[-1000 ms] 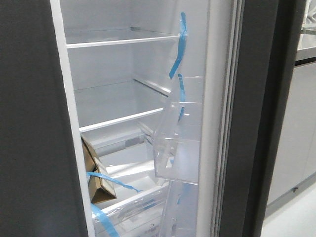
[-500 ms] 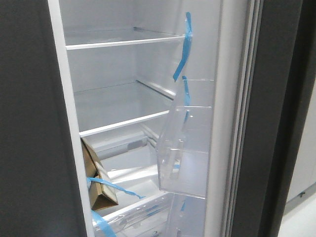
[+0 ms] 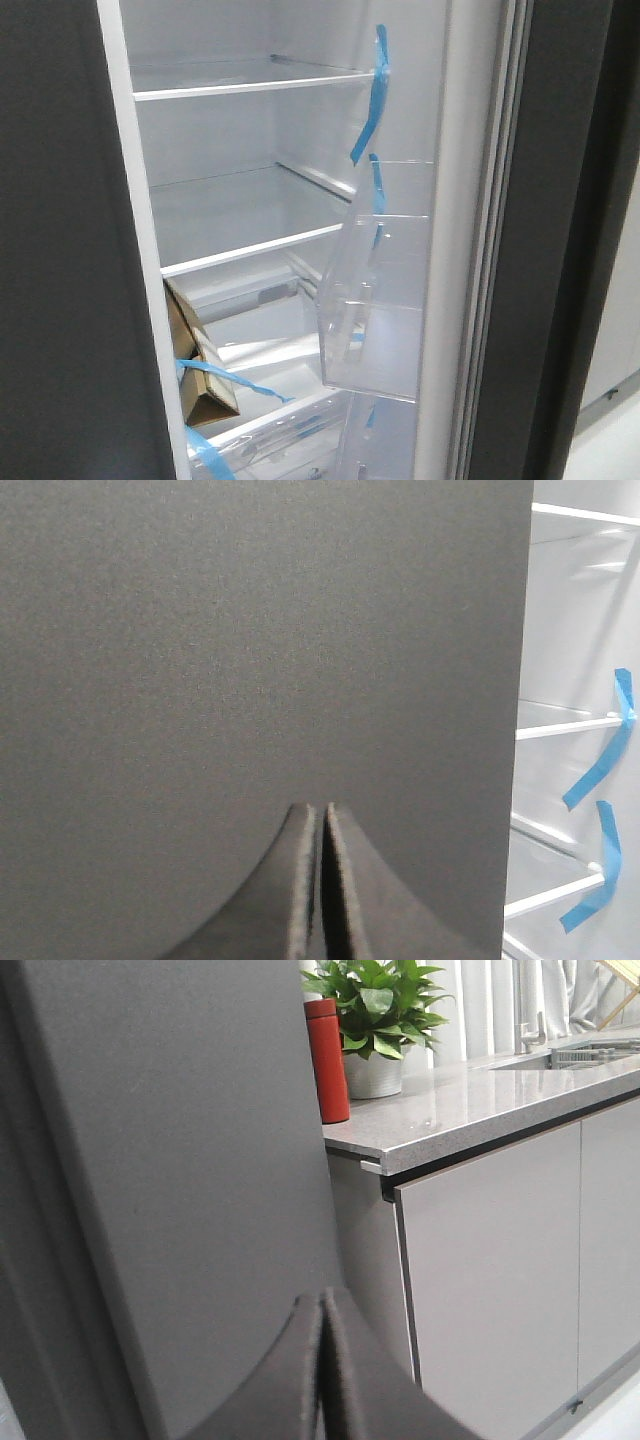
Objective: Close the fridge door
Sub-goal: 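Push the grey door with both grippers, swinging it toward the fridge body, then keep pushing the door with both grippers until it shuts flush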
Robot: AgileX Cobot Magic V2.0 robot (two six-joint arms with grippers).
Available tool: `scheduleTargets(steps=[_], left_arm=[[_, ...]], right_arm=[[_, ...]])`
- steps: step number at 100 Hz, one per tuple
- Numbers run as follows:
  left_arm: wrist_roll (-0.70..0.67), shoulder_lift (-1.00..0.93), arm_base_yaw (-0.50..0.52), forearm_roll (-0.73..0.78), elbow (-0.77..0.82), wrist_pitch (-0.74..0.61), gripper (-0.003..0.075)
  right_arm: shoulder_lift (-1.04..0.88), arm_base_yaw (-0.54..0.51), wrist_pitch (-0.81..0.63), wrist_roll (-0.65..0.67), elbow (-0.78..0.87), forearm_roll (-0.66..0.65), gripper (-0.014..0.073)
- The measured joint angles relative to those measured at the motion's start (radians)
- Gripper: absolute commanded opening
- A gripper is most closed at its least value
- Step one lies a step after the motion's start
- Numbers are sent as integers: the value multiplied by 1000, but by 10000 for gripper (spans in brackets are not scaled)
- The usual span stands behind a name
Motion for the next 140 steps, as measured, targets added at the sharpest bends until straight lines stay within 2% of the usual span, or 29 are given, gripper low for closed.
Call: scheduleTargets(steps=[29, 51, 71, 98, 113, 140], left_arm=[[0, 0, 0, 0, 0, 0, -20], [0, 0, 0, 0, 0, 0, -20], [0, 0, 0, 0, 0, 0, -20], [0, 0, 0, 0, 0, 0, -20], [0, 0, 0, 0, 0, 0, -20], [0, 0, 0, 0, 0, 0, -20]], right_arm=[[0, 0, 0, 0, 0, 0, -46], [30, 0, 8, 0, -44, 193, -46], [280, 0, -12, 0, -248, 402, -46], [655, 0, -61, 0, -470, 810, -46], [812, 0, 19, 0, -572, 927, -46], [1005, 30, 162, 2, -756, 1032, -46]])
